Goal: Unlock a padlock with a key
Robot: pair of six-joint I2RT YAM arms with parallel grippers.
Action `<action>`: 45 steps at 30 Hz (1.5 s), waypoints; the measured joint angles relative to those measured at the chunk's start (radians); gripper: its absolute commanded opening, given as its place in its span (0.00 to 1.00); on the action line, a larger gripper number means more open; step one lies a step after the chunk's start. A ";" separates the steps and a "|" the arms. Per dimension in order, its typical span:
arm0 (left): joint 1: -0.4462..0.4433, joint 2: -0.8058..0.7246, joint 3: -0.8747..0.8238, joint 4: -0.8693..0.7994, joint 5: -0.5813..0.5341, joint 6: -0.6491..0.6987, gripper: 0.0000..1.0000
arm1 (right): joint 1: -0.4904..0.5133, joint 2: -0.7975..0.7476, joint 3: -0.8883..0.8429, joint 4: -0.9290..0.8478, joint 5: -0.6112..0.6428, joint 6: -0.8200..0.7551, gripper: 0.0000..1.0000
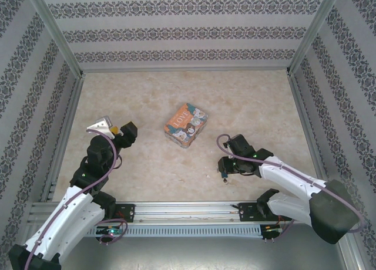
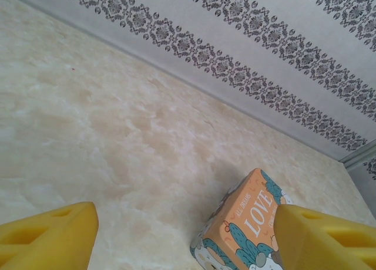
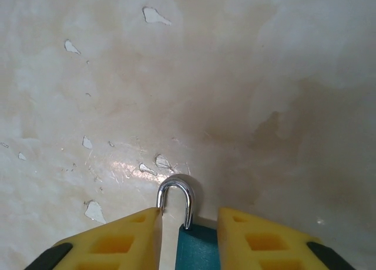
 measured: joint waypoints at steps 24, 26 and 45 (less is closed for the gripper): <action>0.006 0.039 0.118 -0.038 -0.148 0.360 0.90 | -0.288 -0.226 0.133 0.096 0.148 -0.264 0.82; 0.006 0.042 0.128 -0.042 -0.151 0.383 0.91 | -0.319 -0.233 0.133 0.130 0.156 -0.298 0.83; 0.138 0.259 0.084 0.006 -0.146 0.496 0.99 | -0.507 -0.029 -0.117 0.708 0.221 -0.415 0.98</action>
